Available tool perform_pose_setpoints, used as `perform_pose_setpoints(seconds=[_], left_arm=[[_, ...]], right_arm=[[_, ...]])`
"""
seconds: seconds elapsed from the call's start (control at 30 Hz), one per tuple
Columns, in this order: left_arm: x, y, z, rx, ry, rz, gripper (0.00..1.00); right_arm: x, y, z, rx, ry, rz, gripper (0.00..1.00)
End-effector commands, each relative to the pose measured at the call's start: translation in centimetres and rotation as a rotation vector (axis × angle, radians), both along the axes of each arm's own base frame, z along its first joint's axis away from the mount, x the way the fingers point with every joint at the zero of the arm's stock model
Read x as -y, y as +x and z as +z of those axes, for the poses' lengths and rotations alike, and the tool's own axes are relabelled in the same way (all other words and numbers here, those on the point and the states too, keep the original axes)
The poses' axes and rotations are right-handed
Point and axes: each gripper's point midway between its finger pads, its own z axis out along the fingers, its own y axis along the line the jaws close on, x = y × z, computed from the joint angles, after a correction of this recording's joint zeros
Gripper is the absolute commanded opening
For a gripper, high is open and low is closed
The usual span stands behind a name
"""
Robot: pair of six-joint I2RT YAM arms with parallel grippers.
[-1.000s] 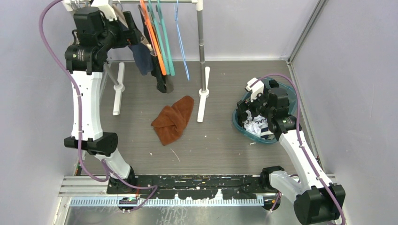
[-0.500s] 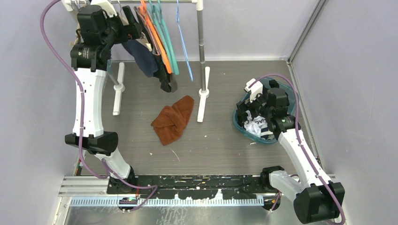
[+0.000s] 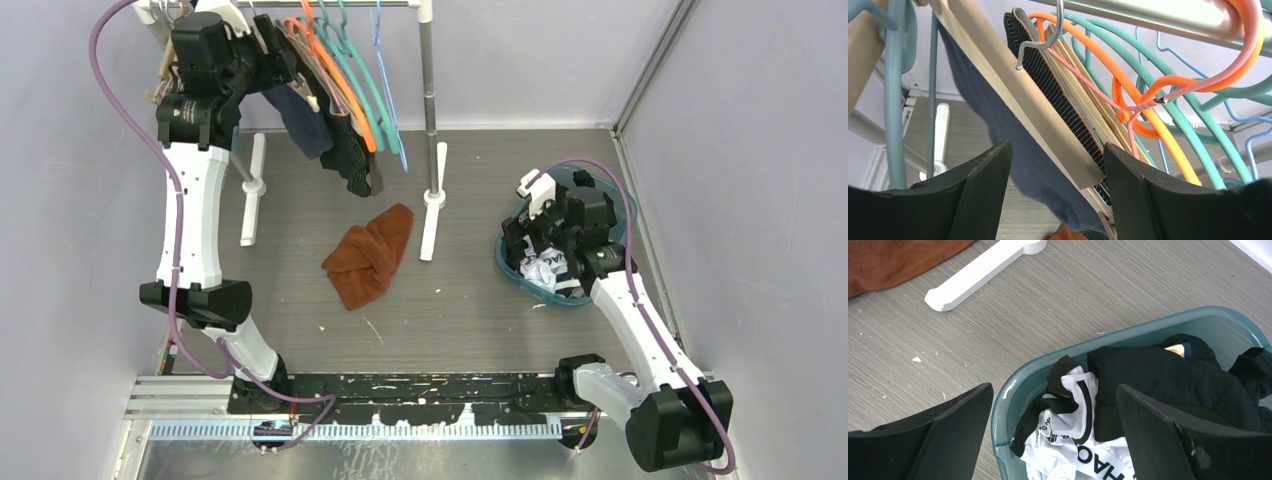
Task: Remove the underwear clipped to the hanger
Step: Pick up the hanger from the clothesline.
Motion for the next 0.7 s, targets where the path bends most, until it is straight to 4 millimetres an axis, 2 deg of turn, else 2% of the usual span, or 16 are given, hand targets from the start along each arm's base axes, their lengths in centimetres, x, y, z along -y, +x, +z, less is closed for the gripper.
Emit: perform_pose_setpoints(seconds=[0.0, 0.2, 0.33, 0.5, 0.67], left_arm=[[-0.4, -0.3, 2.5, 0.078, 0.020, 0.019, 0.66], [-1.0, 0.0, 1.4, 0.044, 0.056, 0.027, 0.54], [-1.5, 0.4, 0.5, 0.008, 0.044, 0.021, 0.52], [-2.2, 0.3, 0.5, 0.007, 0.044, 0.030, 0.47], [-3.3, 0.3, 0.7, 0.012, 0.047, 0.054, 0.46]], right_arm=[[-0.1, 0.5, 0.4, 0.029, -0.013, 0.007, 1.00], [-0.3, 0.5, -0.1, 0.020, -0.027, 0.015, 1.00], [-0.5, 0.5, -0.4, 0.012, -0.036, 0.021, 1.00], [-0.6, 0.5, -0.9, 0.004, -0.058, 0.026, 1.00], [-0.9, 0.5, -1.3, -0.005, -0.072, 0.036, 1.00]])
